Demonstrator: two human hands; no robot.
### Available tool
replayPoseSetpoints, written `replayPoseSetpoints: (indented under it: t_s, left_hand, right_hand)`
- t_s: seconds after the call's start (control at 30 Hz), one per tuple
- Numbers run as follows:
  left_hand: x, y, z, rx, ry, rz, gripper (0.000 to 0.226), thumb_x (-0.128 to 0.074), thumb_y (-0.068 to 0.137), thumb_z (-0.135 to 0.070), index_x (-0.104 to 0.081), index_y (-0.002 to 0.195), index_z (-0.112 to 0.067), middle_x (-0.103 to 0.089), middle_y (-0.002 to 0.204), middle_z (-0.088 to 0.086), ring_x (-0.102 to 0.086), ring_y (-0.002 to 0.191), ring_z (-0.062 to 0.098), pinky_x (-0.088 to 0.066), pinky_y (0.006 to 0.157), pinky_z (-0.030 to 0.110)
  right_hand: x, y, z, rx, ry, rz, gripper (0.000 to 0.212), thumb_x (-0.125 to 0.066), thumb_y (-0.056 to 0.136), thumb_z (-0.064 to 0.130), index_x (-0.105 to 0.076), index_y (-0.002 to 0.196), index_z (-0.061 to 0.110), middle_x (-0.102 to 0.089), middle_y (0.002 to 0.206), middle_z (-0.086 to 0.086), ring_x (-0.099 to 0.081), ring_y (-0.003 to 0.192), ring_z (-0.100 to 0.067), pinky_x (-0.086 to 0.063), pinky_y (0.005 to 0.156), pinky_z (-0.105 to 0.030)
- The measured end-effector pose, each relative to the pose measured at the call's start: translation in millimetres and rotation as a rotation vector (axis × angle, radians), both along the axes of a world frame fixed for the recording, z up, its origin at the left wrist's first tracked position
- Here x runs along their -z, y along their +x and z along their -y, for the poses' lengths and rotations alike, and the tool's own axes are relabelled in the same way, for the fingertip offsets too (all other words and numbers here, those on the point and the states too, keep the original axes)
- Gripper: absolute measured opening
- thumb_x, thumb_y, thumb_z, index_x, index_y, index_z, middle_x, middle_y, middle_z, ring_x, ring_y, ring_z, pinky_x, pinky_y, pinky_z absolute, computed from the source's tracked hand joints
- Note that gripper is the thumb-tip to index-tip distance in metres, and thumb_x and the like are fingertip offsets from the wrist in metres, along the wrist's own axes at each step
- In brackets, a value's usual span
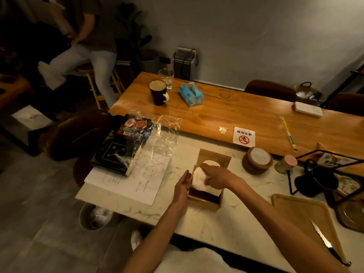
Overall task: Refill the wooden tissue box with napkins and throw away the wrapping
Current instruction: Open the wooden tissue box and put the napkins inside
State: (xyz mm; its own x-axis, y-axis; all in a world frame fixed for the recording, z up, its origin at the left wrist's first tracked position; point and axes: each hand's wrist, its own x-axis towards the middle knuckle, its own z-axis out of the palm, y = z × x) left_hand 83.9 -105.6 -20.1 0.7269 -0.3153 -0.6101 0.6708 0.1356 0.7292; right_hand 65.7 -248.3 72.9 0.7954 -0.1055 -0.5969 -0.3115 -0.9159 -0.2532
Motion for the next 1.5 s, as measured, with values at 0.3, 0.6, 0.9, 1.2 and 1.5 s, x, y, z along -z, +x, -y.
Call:
replayPoseSetpoints:
  t_s: [0.3, 0.6, 0.9, 1.2, 1.5]
  left_hand:
    - [0, -3, 1, -0.040, -0.062, -0.033, 0.046, -0.033, 0.100, 0.002, -0.048, 0.141, -0.015, -0.051, 0.144, 0.008, -0.051, 0.125, 0.019, -0.039, 0.108, 0.037]
    - [-8, -3, 0, -0.068, -0.103, -0.075, 0.036, -0.037, 0.102, -0.015, -0.057, 0.132, -0.022, -0.060, 0.134, 0.009, -0.061, 0.116, 0.031, -0.054, 0.087, 0.041]
    - [2, 0, -3, -0.015, -0.088, -0.017, 0.052, -0.041, 0.092, 0.009, -0.056, 0.135, -0.016, -0.061, 0.132, 0.010, -0.061, 0.116, 0.031, -0.053, 0.094, 0.044]
    - [7, 2, -3, 0.032, -0.017, 0.037, 0.049, -0.039, 0.096, 0.000, -0.071, 0.109, -0.035, -0.060, 0.135, 0.000, -0.052, 0.129, 0.018, -0.034, 0.115, 0.044]
    - [10, 3, -4, 0.112, 0.019, 0.114, 0.045, -0.044, 0.098, -0.002, -0.062, 0.122, -0.036, -0.063, 0.127, 0.003, -0.057, 0.124, 0.023, -0.038, 0.112, 0.048]
  right_hand:
    - [11, 7, -1, -0.055, 0.004, -0.112, 0.069, -0.059, 0.092, 0.027, -0.022, 0.150, 0.023, -0.039, 0.152, -0.005, -0.042, 0.134, -0.029, -0.036, 0.107, -0.037]
    - [2, 16, 15, 0.018, 0.252, -0.323, 0.059, -0.065, 0.088, 0.029, -0.038, 0.140, 0.024, -0.048, 0.140, -0.003, -0.048, 0.127, -0.026, -0.045, 0.105, -0.041]
    - [15, 23, -2, -0.032, 0.098, -0.345, 0.056, -0.061, 0.090, 0.028, -0.040, 0.141, 0.017, -0.048, 0.141, -0.007, -0.049, 0.126, -0.028, -0.044, 0.103, -0.039]
    - [36, 14, -26, -0.255, -0.297, -0.213, 0.040, -0.044, 0.098, 0.026, -0.048, 0.134, 0.010, -0.060, 0.124, -0.008, -0.058, 0.109, -0.025, -0.046, 0.083, -0.033]
    - [32, 17, -17, -0.110, -0.096, -0.379, 0.040, -0.047, 0.098, 0.026, -0.051, 0.133, 0.007, -0.055, 0.131, -0.009, -0.052, 0.119, -0.025, -0.040, 0.097, -0.032]
